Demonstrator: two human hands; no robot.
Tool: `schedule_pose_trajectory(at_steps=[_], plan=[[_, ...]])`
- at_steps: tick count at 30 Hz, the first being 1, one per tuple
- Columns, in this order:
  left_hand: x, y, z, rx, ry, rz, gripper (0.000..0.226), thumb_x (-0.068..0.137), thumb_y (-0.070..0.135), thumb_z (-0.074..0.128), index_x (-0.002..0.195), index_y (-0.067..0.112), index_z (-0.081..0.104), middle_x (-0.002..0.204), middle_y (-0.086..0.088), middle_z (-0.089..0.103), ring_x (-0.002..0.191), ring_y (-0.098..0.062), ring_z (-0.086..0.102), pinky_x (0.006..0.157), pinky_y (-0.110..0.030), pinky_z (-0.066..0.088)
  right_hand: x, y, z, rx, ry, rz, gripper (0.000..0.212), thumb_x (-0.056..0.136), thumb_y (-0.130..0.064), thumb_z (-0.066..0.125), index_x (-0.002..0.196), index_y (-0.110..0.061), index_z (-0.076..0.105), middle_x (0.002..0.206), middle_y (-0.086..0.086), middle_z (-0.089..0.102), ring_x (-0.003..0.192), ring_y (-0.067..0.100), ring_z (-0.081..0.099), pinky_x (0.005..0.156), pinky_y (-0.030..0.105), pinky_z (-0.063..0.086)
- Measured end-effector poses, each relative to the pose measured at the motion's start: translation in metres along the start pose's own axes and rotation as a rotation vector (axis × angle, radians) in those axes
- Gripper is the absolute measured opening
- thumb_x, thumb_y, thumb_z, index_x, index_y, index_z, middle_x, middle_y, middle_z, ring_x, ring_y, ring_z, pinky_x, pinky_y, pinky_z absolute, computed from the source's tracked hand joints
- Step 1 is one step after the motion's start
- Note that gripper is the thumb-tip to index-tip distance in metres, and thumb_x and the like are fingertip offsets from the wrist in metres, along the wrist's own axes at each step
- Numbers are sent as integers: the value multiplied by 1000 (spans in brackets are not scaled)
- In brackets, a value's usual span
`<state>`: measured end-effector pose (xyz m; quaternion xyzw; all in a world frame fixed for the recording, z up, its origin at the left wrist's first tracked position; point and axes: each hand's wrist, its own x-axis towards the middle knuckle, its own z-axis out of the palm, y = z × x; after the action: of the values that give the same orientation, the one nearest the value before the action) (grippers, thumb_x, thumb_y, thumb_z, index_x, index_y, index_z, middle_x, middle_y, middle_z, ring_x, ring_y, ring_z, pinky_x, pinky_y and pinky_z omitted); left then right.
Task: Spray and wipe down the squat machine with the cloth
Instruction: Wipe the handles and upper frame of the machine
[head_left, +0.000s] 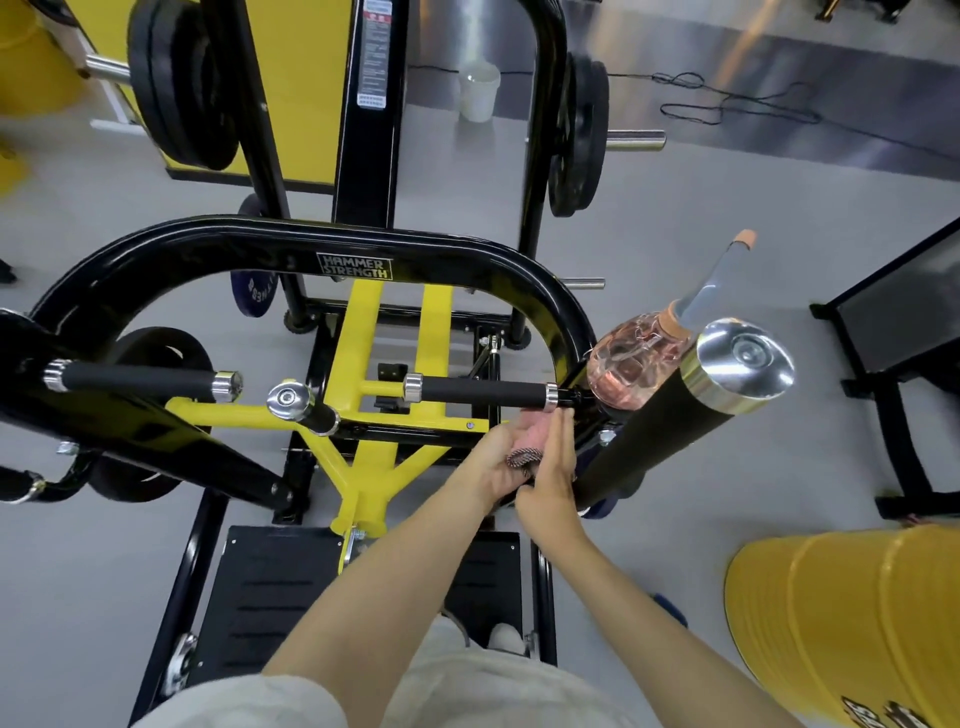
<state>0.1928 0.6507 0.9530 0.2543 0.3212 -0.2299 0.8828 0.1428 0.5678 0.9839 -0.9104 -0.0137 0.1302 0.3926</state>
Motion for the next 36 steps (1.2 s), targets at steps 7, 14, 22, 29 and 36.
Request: schedule_pose_trajectory(at_steps=[7,14,22,29,36], plan=[[-29,10,-9,-41,130,109,39,102,19,37,127,-7,52,104,-21,66,91,-27,66,79,-35,56,5,-9,0,-79,-33,-88,107,72,16,48,151,-22,-12,155,-14,-26,145,7,-15,121,36,6],[-47,31,-29,-130,263,286,27,102,14,38,109,-3,57,96,-17,64,73,-22,66,55,-29,58,18,-19,-5,-239,-81,-170,98,79,11,52,153,-19,-4,158,-4,-20,145,12,-19,121,36,3],[-65,58,-67,-181,474,533,18,98,8,44,99,2,61,93,-16,64,79,-28,60,66,-33,53,21,-21,-3,-318,-128,-152,93,83,4,51,153,-18,-6,157,-2,-24,144,13,-21,118,32,-10],[-83,81,-50,593,586,703,41,95,-2,34,97,23,66,102,-5,61,94,-23,56,85,-34,47,20,-30,-2,-423,-44,-163,90,83,6,49,153,-15,-4,159,5,-15,146,18,-15,119,37,-8],[-108,74,-42,999,742,673,27,97,0,36,86,10,58,76,-5,54,77,-20,50,64,-26,37,30,-35,2,-576,-101,-258,87,83,0,47,153,-13,-3,160,6,-13,146,21,-17,119,47,-4]])
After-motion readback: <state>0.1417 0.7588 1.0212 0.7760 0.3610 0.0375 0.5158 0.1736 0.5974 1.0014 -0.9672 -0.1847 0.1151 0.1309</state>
